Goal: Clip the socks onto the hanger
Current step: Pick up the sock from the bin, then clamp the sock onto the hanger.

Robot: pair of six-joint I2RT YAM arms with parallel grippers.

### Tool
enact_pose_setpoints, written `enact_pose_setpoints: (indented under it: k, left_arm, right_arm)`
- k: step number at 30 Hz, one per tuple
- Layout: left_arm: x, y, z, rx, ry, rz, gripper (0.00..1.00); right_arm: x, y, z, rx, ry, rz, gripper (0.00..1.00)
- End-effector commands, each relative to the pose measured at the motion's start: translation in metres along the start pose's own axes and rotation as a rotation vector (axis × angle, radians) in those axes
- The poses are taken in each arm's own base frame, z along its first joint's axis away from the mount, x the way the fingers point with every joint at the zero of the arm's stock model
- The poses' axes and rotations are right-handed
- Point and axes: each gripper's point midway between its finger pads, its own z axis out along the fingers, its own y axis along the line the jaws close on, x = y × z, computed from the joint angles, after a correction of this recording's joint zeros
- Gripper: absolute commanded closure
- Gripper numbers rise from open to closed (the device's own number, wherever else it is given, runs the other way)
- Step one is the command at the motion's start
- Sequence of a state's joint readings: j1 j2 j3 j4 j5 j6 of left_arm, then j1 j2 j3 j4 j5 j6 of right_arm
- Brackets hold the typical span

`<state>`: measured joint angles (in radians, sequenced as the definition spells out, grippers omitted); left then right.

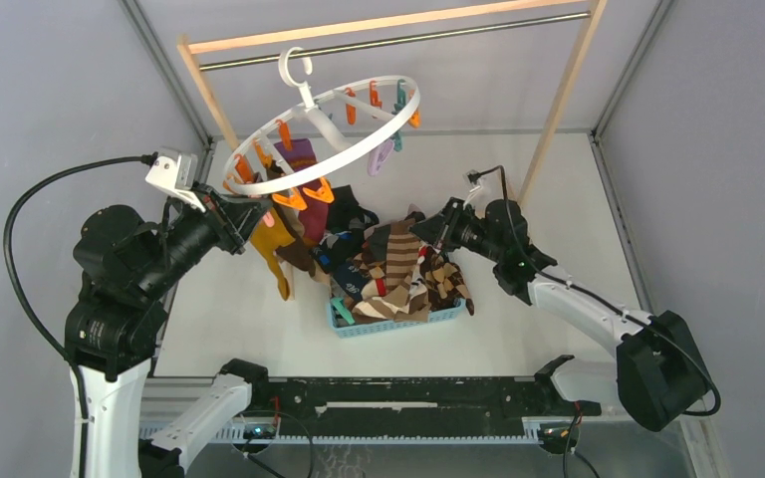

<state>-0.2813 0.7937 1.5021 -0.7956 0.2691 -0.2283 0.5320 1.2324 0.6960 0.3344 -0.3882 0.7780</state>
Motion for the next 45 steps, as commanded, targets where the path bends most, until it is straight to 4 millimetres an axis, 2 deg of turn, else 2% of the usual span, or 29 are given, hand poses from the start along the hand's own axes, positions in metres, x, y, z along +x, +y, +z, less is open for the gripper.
enact_pose_setpoints:
  k: [1, 2, 4, 6, 11, 12, 14, 18, 21, 26, 29, 32, 35, 40, 45]
  left_arm:
    - [-0.014, -0.008, -0.005, 0.032, -0.047, 0.013, 0.99]
    - [-0.013, -0.008, -0.005, 0.033, -0.046, 0.012, 0.99]
    - [-0.013, -0.009, -0.004, 0.039, -0.042, 0.009, 0.99]
    - [-0.011, -0.010, -0.003, 0.045, -0.036, 0.002, 0.99]
    - [-0.006, -0.015, 0.000, 0.072, -0.022, -0.033, 0.99]
    - [-0.005, -0.015, 0.002, 0.077, -0.017, -0.043, 0.99]
    - [-0.001, -0.016, 0.005, 0.088, -0.007, -0.067, 0.99]
    - [0.008, -0.018, 0.012, 0.105, 0.022, -0.114, 0.99]
    - [0.012, -0.016, 0.014, 0.102, 0.021, -0.130, 1.00]
    - [0.021, -0.009, 0.021, 0.076, 0.035, -0.146, 1.00]
    - [0.025, -0.009, 0.024, 0.077, 0.045, -0.159, 1.00]
    - [0.026, -0.015, 0.024, 0.114, 0.058, -0.156, 1.00]
    - [0.022, -0.021, 0.020, 0.149, 0.049, -0.139, 1.00]
    - [0.017, -0.033, 0.016, 0.211, 0.039, -0.120, 1.00]
    - [0.021, -0.042, 0.015, 0.266, 0.061, -0.128, 1.00]
  right_arm:
    - [-0.017, 0.021, 0.001, -0.023, -0.051, -0.135, 0.95]
    - [-0.020, 0.028, 0.000, -0.037, -0.068, -0.164, 1.00]
    - [-0.024, 0.046, -0.006, -0.082, -0.098, -0.214, 1.00]
    - [-0.027, 0.073, -0.015, -0.170, -0.122, -0.271, 1.00]
    - [-0.016, 0.147, -0.041, -0.444, -0.136, -0.343, 1.00]
    - [-0.018, 0.157, -0.045, -0.470, -0.163, -0.353, 1.00]
    - [-0.008, 0.187, -0.054, -0.535, -0.208, -0.395, 1.00]
    - [0.000, 0.220, -0.060, -0.550, -0.331, -0.449, 1.00]
    - [0.005, 0.234, -0.057, -0.497, -0.420, -0.506, 1.00]
    - [0.008, 0.238, -0.036, -0.294, -0.545, -0.595, 1.00]
    - [0.016, 0.248, -0.019, -0.291, -0.550, -0.632, 1.00]
    - [0.025, 0.259, -0.006, -0.382, -0.482, -0.614, 1.00]
    - [0.036, 0.269, -0.001, -0.547, -0.358, -0.546, 1.00]
    - [0.051, 0.268, -0.010, -0.829, -0.107, -0.390, 1.00]
    - [0.050, 0.270, -0.020, -1.008, 0.006, -0.300, 1.00]
